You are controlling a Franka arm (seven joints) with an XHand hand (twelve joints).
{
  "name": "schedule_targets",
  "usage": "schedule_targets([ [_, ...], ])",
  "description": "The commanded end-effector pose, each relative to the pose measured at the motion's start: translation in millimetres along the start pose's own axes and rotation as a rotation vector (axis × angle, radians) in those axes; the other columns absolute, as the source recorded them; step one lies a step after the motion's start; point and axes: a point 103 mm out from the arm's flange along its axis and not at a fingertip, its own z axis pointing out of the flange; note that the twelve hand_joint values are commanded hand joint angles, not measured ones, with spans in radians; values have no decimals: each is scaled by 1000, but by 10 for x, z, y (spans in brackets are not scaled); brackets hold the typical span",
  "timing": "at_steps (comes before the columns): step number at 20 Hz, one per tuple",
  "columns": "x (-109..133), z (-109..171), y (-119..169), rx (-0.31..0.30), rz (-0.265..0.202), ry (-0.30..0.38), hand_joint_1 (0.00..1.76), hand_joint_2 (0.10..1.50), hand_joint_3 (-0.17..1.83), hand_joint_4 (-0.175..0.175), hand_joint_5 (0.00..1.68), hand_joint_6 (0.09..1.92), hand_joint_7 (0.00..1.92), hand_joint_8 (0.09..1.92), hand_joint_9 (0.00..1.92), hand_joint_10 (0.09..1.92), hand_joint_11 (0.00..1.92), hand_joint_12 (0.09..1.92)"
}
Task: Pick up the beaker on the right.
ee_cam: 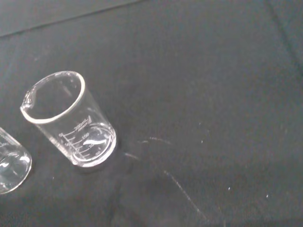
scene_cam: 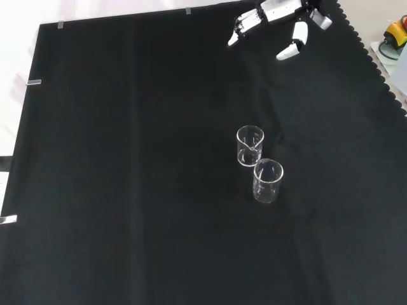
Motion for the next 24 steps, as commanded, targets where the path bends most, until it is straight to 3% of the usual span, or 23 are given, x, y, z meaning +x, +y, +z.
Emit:
schedule_targets([
  [1,-2,404,392,4,-108,173,608,448,1060,-44,204,87,145,558,262,654,0,1083],
  [24,-58,807,572,14,-167,275,635,415,1069,-50,228,87,175,573,308,653,0,1158],
])
